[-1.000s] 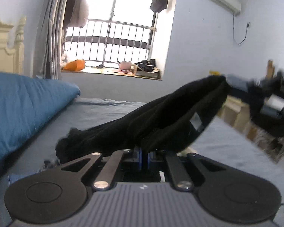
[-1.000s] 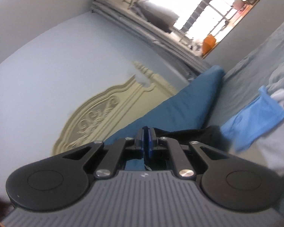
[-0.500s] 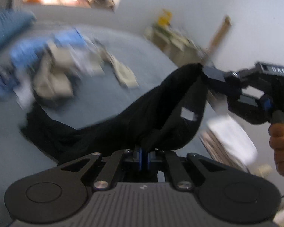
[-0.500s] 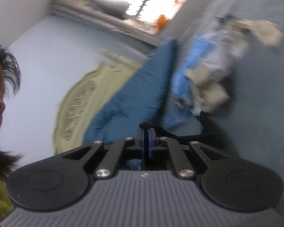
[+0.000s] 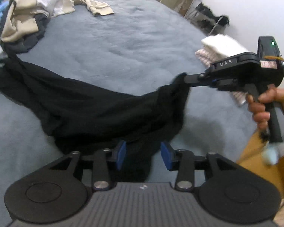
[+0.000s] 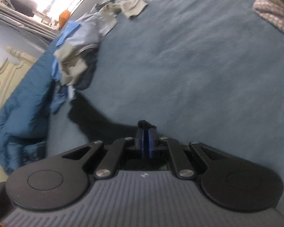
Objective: Fold clothes
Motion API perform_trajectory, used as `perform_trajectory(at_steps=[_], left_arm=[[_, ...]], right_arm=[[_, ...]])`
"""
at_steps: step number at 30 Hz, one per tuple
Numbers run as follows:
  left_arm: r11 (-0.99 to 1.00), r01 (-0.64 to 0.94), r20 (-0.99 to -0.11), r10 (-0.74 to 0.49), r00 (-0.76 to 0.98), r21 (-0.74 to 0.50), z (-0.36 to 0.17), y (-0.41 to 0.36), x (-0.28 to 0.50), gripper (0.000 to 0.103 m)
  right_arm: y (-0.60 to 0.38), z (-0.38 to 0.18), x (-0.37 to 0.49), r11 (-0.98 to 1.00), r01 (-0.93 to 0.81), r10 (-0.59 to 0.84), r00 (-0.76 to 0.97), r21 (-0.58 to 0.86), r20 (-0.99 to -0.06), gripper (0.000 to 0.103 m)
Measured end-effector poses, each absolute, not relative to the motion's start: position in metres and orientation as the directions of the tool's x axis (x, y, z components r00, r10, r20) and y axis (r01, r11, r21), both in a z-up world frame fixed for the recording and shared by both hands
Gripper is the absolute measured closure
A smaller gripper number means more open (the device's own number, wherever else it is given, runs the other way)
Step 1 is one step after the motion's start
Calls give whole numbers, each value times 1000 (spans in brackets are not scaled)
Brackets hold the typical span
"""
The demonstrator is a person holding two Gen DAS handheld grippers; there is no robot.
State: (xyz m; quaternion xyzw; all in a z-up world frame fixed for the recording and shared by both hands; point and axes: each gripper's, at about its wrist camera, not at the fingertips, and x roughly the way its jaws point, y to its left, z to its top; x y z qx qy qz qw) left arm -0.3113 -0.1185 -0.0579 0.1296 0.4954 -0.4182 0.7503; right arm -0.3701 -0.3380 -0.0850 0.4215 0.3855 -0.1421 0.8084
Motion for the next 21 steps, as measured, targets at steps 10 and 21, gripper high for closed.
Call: perform_trajectory(at_steps=[10,21], left_arm=[[310,949,-879,-437,192,53,-64,-186,-320,56],[132,988,-900,-416,132,84,-87,-227,-290,98]], right_arm=[[-337,-96,-425,529,569,103,693,629,-714,58],[-272,-123,-444,402,619,133,690,675,-712,54]])
